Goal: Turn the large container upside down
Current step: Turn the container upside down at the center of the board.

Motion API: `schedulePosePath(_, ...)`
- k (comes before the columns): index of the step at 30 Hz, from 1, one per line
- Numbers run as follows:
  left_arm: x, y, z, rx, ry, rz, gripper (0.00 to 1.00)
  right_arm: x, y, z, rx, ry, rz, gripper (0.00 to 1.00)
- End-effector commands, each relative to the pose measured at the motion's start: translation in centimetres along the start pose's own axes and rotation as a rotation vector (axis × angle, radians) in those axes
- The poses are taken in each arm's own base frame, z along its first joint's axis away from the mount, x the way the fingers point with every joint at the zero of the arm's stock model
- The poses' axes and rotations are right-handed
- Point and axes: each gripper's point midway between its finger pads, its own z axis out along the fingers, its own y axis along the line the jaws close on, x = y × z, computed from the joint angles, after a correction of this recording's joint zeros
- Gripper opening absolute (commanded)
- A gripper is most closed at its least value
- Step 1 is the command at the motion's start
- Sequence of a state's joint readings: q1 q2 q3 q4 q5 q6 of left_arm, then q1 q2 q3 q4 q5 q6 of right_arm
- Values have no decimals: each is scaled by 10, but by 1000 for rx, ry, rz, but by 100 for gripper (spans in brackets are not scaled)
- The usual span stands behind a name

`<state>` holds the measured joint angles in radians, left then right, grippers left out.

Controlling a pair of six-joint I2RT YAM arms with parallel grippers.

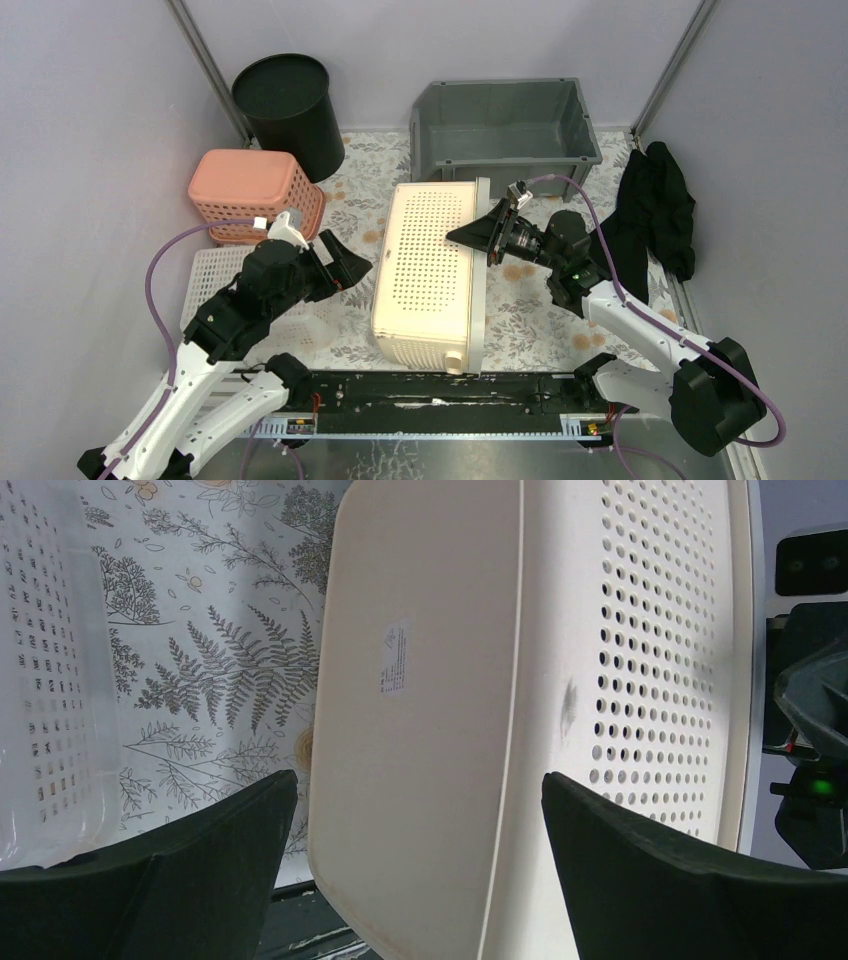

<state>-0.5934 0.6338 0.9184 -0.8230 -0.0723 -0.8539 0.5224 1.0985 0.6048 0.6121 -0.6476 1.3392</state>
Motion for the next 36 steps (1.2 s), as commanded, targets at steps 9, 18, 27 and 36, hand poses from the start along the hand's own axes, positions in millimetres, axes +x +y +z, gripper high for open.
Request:
schedulePosePath(9, -7, -9, 1, 46, -33, -2, 100, -5, 28, -3, -61, -13, -73, 61)
schedulePosePath(18, -6, -8, 1, 44, -33, -5, 100, -4, 27, -3, -57, -11, -71, 64)
schedulePosePath(27, -6, -7, 2, 42, -31, -5, 100, -3, 25, -3, -55, -9, -70, 65)
schedulePosePath(36, -5, -7, 2, 43, -30, -4, 100, -3, 25, -3, -53, -9, -67, 66)
